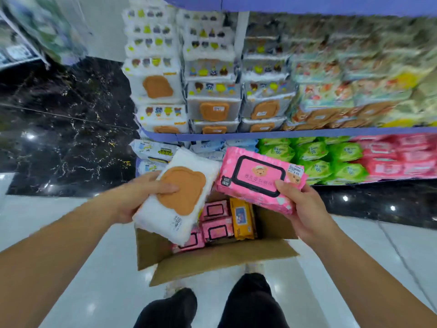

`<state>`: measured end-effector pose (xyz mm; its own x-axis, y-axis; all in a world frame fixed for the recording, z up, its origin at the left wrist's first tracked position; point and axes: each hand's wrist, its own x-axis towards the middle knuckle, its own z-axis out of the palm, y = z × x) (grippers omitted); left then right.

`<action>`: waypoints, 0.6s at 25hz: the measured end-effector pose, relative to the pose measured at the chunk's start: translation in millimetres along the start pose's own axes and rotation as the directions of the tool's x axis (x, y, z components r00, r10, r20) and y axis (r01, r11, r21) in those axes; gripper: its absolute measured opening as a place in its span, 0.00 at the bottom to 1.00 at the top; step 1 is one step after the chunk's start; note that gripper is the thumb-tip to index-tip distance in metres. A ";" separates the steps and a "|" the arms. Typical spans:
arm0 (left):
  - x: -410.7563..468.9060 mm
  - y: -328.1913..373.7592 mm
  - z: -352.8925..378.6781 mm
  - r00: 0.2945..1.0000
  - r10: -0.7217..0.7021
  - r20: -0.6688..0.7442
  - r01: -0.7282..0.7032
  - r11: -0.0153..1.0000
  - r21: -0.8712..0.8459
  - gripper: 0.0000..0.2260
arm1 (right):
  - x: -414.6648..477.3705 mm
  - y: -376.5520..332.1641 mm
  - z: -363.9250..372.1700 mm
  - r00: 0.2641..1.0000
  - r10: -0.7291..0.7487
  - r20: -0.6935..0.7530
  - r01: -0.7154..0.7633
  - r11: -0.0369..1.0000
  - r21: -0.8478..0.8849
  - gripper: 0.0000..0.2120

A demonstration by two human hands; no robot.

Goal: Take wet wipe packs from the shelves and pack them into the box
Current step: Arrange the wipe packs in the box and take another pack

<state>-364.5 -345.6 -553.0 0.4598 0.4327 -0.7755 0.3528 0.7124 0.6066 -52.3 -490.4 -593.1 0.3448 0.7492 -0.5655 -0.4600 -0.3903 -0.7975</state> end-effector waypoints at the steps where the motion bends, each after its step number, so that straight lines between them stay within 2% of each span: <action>1: -19.2 23.0 1.5 0.999 0.040 -0.001 -0.040 0.998 0.054 0.42 | -16.5 -20.2 5.6 1.000 -0.030 -0.005 0.030 0.999 0.010 0.31; 4: -73.0 94.5 6.3 0.987 0.146 0.071 -0.159 0.958 0.237 0.37 | -65.1 -74.1 15.3 0.989 -0.144 -0.039 0.146 0.988 0.045 0.34; 8: -136.2 174.8 30.2 0.954 0.281 0.107 -0.296 0.814 0.501 0.31 | -130.6 -137.2 16.4 0.944 -0.302 -0.133 0.313 0.947 0.069 0.39; 9: -146.3 192.6 38.9 0.936 0.331 0.116 -0.335 0.746 0.575 0.33 | -141.1 -152.2 15.5 0.931 -0.334 -0.145 0.345 0.937 0.056 0.40; 11: -165.9 222.5 61.3 0.892 0.423 0.156 -0.391 0.554 0.735 0.37 | -161.9 -181.7 7.2 0.903 -0.401 -0.156 0.413 0.909 0.056 0.31; 13: -183.8 253.8 89.7 0.831 0.512 0.216 -0.432 0.350 0.831 0.34 | -178.4 -215.0 -9.7 0.879 -0.450 -0.159 0.465 0.882 0.073 0.25; 15: -198.7 284.0 127.8 0.777 0.571 0.264 -0.445 0.204 0.872 0.32 | -189.3 -248.2 -33.6 0.859 -0.488 -0.153 0.502 0.862 0.070 0.31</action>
<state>-251.5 -299.9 -204.3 0.7737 0.5976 -0.2104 0.5778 -0.5293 0.6212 24.1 -553.3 -295.2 0.6461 0.7523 -0.1290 -0.2808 0.0771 -0.9567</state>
